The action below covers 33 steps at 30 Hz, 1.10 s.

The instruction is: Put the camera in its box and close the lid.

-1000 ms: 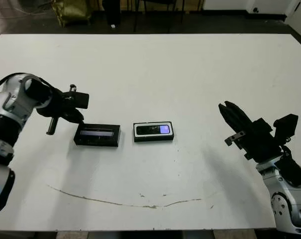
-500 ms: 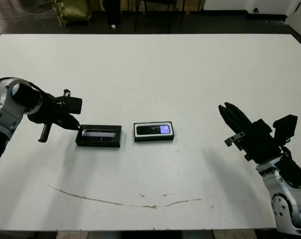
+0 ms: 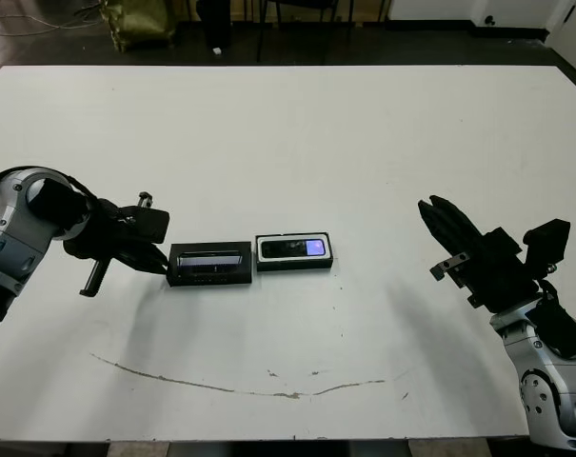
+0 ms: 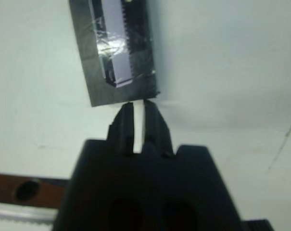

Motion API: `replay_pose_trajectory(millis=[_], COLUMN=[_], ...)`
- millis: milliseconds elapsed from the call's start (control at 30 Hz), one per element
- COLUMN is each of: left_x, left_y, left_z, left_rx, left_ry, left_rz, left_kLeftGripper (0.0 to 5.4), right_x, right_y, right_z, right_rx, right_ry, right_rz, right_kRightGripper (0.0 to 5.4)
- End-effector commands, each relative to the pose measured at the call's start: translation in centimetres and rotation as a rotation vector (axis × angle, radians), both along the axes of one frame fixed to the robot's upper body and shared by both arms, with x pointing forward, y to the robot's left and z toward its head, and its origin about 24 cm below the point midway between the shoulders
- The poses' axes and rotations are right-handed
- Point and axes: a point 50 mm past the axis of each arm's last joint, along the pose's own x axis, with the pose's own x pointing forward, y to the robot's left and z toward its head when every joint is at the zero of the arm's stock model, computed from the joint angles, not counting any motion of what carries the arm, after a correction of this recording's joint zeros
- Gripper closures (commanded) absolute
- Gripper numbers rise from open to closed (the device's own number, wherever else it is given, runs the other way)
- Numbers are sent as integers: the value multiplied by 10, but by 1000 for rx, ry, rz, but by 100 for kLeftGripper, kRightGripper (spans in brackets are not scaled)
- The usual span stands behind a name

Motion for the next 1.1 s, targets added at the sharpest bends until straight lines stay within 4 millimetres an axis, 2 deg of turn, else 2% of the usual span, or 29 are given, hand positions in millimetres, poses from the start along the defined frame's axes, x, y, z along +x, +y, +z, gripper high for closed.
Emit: replay_pose_trajectory(millis=[33,367,633,767,933,1033,1100], left_x=[-10,-26,-34,-23,-16,-10,0], left_y=[2,-15,-26,-13,5,15,23], left_z=[-6,5,16,33,74,97,101], left_rx=[-1,-48,-21,-13,34,-43,-144], left_ry=[65,154,139,92,-97,-226,-285], left_rz=[-20,-33,-44,-46,31,110,182], left_kLeftGripper=[540,540,540,540,540,540,540], right_x=[0,0,-1,0,1,2,2], right_y=[-5,-5,-4,-5,-5,-4,-3], right_z=[-5,-5,-4,-5,-6,-6,-6], right_rx=[-13,-17,-22,-21,-2,-5,-14], right_ry=[26,41,41,33,36,34,31], right_rz=[-3,-5,-13,0,14,13,13], right_kRightGripper=[539,539,539,539,539,539,539])
